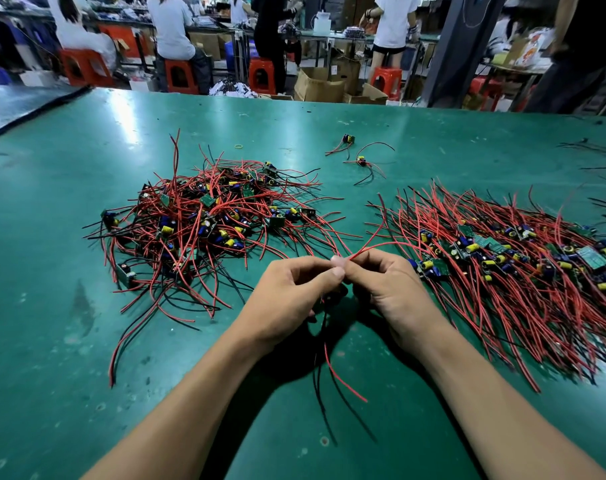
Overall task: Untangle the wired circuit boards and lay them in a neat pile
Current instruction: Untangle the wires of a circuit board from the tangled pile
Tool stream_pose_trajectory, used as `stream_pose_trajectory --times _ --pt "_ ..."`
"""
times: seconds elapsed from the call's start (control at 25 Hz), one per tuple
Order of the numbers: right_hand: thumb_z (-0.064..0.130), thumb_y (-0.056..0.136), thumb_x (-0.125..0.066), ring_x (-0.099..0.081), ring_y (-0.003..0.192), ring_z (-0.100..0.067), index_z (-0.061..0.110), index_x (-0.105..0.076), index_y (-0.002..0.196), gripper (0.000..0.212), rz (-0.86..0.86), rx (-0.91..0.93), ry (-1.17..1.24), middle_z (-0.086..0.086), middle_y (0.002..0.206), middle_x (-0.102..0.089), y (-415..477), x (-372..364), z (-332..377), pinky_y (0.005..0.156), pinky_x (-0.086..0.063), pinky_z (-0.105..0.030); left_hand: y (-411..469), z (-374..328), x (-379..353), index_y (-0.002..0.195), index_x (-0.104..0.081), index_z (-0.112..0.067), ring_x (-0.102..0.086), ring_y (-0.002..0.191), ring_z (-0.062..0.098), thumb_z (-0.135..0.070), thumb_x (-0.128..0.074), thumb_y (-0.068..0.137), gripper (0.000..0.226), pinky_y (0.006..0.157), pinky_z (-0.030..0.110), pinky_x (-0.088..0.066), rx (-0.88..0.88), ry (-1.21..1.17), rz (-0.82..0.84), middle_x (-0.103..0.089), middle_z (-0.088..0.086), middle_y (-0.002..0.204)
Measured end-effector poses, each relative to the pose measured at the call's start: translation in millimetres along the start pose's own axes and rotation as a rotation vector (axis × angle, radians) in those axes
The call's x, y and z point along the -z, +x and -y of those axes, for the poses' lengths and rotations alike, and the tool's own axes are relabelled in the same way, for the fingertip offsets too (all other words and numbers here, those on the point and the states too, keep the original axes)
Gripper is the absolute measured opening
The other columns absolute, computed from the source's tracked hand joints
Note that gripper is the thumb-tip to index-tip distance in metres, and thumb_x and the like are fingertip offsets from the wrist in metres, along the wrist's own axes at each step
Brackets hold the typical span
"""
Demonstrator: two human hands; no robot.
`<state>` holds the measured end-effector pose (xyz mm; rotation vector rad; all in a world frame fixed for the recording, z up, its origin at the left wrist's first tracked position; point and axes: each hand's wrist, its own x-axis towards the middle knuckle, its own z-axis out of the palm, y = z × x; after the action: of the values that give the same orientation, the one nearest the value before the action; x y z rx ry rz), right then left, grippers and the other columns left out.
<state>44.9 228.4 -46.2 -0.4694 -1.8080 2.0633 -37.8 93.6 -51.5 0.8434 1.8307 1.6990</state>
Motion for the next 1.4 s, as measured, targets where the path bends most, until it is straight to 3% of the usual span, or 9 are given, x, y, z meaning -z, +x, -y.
stream_pose_trajectory --times 0.16,0.32,0.56,0.72,0.92,1.08,1.2,1.4 --pt "0.027 0.076 -0.079 -0.044 0.041 -0.007 0.015 -0.06 0.063 0.026 0.006 -0.078 0.177 -0.004 0.054 -0.052 0.2 -1.2 1.4 0.039 -0.04 -0.015 0.4 -0.9 -0.6 0.093 -0.075 -0.013 -0.059 0.069 0.011 -0.012 -0.064 0.092 0.011 0.06 0.026 -0.046 0.035 -0.003 -0.001 -0.076 0.008 0.085" --pt "0.026 0.075 -0.081 -0.036 0.04 -0.007 0.02 -0.06 0.056 0.029 -0.018 -0.042 0.039 -0.002 0.052 -0.045 0.0 -1.6 0.0 0.038 -0.034 -0.014 0.2 -3.5 -3.5 0.081 -0.075 -0.009 -0.052 0.056 0.01 -0.012 -0.064 0.091 0.015 0.056 0.023 -0.042 0.067 0.025 -0.011 -0.07 0.003 0.068" --pt "0.033 0.066 -0.085 -0.038 0.047 -0.009 0.017 -0.071 0.075 0.023 0.067 -0.069 -0.012 -0.005 0.063 -0.051 0.2 5.9 1.3 0.042 -0.034 -0.016 -2.1 -6.1 -4.2 0.085 -0.074 -0.006 -0.057 0.063 0.012 -0.015 -0.062 0.094 0.017 0.061 0.024 -0.047 0.043 0.06 -0.031 -0.072 0.011 0.074" --pt "0.024 0.076 -0.082 -0.042 0.047 -0.011 0.018 -0.074 0.076 0.011 0.002 -0.135 -0.03 -0.002 0.062 -0.053 2.7 6.9 1.0 0.044 -0.037 -0.021 -5.5 -5.3 -9.3 0.081 -0.073 -0.006 -0.059 0.056 0.008 -0.011 -0.063 0.093 0.016 0.056 0.017 -0.047 -0.01 0.064 -0.145 -0.07 0.005 0.066" --pt "0.008 0.085 -0.073 -0.042 0.041 -0.006 0.011 -0.06 0.079 0.014 -0.147 -0.159 0.245 -0.001 0.062 -0.058 9.3 4.1 1.5 0.04 -0.036 -0.018 -5.8 -4.9 -10.7 0.076 -0.072 -0.008 -0.057 0.054 0.004 -0.01 -0.064 0.092 0.018 0.054 0.013 -0.045 -0.001 0.061 -0.171 -0.069 -0.003 0.061" --pt "0.011 0.079 -0.071 -0.038 0.037 -0.002 0.01 -0.059 0.085 0.014 -0.217 -0.183 0.436 0.002 0.058 -0.057 14.8 13.1 7.0 0.036 -0.031 -0.014 -5.8 -7.0 -9.8 0.077 -0.072 -0.006 -0.057 0.052 0.005 -0.009 -0.064 0.091 0.017 0.051 0.012 -0.043 0.019 0.037 -0.162 -0.069 -0.002 0.06" --pt "0.019 0.072 -0.071 -0.036 0.038 -0.002 0.009 -0.061 0.084 0.018 -0.173 -0.233 0.538 0.003 0.06 -0.054 15.4 17.3 8.6 0.036 -0.031 -0.013 -6.0 -8.5 -9.1 0.076 -0.072 -0.006 -0.057 0.054 0.008 -0.01 -0.065 0.091 0.017 0.051 0.014 -0.044 0.035 0.018 -0.158 -0.07 -0.001 0.061" --pt "0.021 0.076 -0.069 -0.036 0.04 -0.002 0.008 -0.07 0.073 0.013 -0.124 -0.268 0.673 0.002 0.068 -0.055 16.6 27.1 11.4 0.037 -0.032 -0.013 -7.0 -9.4 -6.4 0.075 -0.071 -0.006 -0.055 0.055 0.01 -0.011 -0.064 0.091 0.019 0.054 0.018 -0.044 0.029 0.027 -0.176 -0.07 0.0 0.062"
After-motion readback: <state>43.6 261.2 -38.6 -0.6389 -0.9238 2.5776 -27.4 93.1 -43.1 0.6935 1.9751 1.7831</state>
